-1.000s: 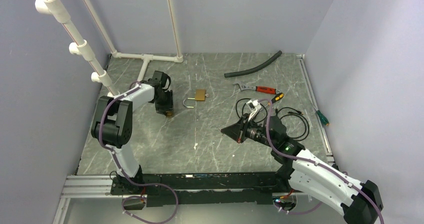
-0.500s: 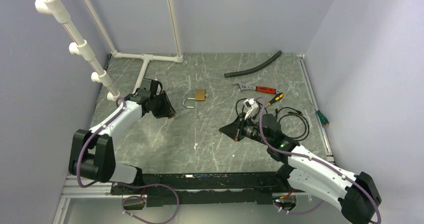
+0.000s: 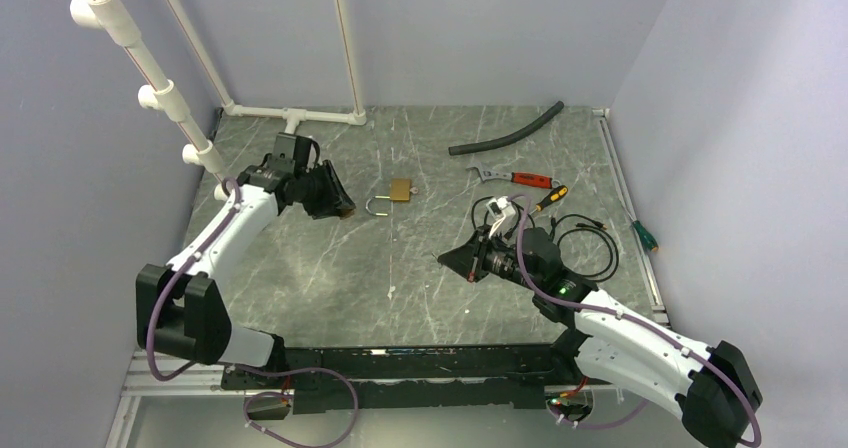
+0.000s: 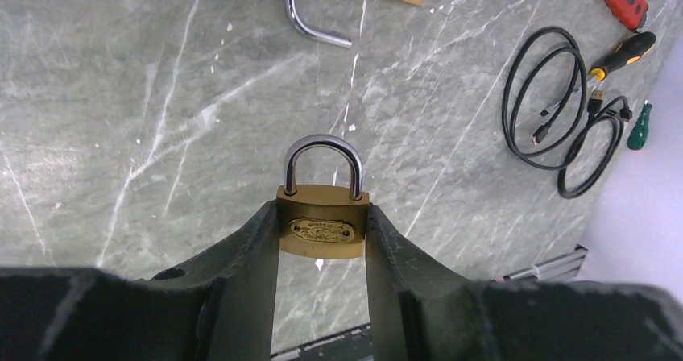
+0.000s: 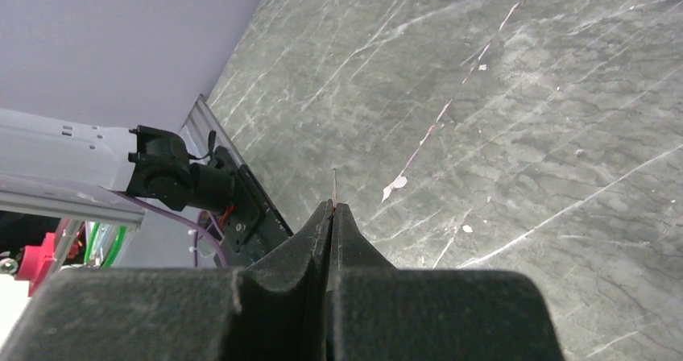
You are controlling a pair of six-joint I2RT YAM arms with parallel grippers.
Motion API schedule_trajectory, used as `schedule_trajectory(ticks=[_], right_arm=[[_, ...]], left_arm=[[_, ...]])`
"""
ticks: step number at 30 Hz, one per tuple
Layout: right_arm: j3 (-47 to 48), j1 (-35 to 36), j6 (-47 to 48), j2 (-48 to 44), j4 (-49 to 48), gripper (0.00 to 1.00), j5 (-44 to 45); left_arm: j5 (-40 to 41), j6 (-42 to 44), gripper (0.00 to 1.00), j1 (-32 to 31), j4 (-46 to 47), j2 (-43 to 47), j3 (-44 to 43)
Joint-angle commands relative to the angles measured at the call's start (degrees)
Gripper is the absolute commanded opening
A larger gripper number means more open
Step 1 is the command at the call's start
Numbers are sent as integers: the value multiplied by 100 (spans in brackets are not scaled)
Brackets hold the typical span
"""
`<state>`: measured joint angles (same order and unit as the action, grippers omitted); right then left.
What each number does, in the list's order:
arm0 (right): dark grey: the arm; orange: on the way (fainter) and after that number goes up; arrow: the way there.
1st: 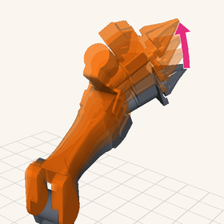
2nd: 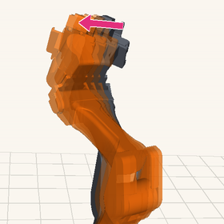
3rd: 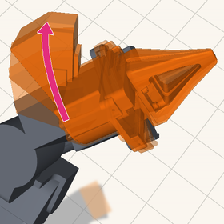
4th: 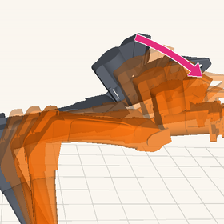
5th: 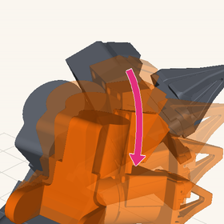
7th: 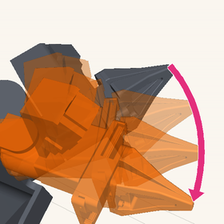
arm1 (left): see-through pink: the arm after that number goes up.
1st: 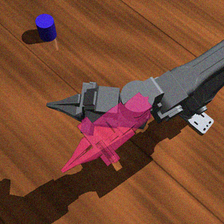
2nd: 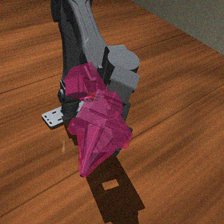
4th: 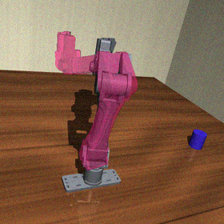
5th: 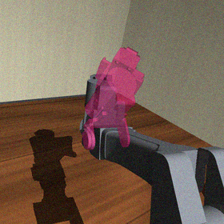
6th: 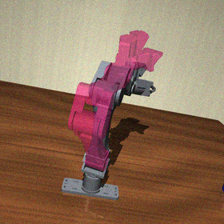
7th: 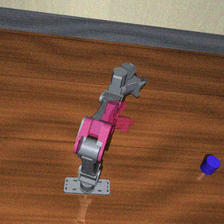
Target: Unlock with the key
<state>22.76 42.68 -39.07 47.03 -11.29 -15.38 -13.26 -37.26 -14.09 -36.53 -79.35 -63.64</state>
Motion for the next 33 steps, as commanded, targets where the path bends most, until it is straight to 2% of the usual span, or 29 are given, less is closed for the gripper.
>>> schedule_trajectory(ticks=[1, 8, 14, 17, 22, 27, 31, 33], right_arm=[[123, -17, -95, -42, -372, 0, 125], [119, -14, -211, 199, -512, 0, 224], [168, -14, -329, 479, -677, 0, 213], [243, -14, -338, 621, -707, 0, 200], [419, -14, -338, 844, -658, 0, 228], [533, 12, -365, 1020, -723, 0, 214], [663, 68, -397, 1166, -754, 0, 202], [751, 103, -395, 1243, -708, 0, 178]], left_arm=[[-569, -407, 0, 74, -466, -196, -331], [-677, -1421, 0, 64, 266, 499, 404], [-1068, -2181, 0, 3, 142, 402, 347], [-903, -2675, 0, -2, 98, 397, 420], [-714, -3450, 0, -118, 610, 764, 968], [-1335, -3616, 0, -138, 840, 530, 1049], [-2132, -3787, 0, -199, 1468, 201, 1247], [-2251, -3906, 0, -266, 1637, 150, 1318]])
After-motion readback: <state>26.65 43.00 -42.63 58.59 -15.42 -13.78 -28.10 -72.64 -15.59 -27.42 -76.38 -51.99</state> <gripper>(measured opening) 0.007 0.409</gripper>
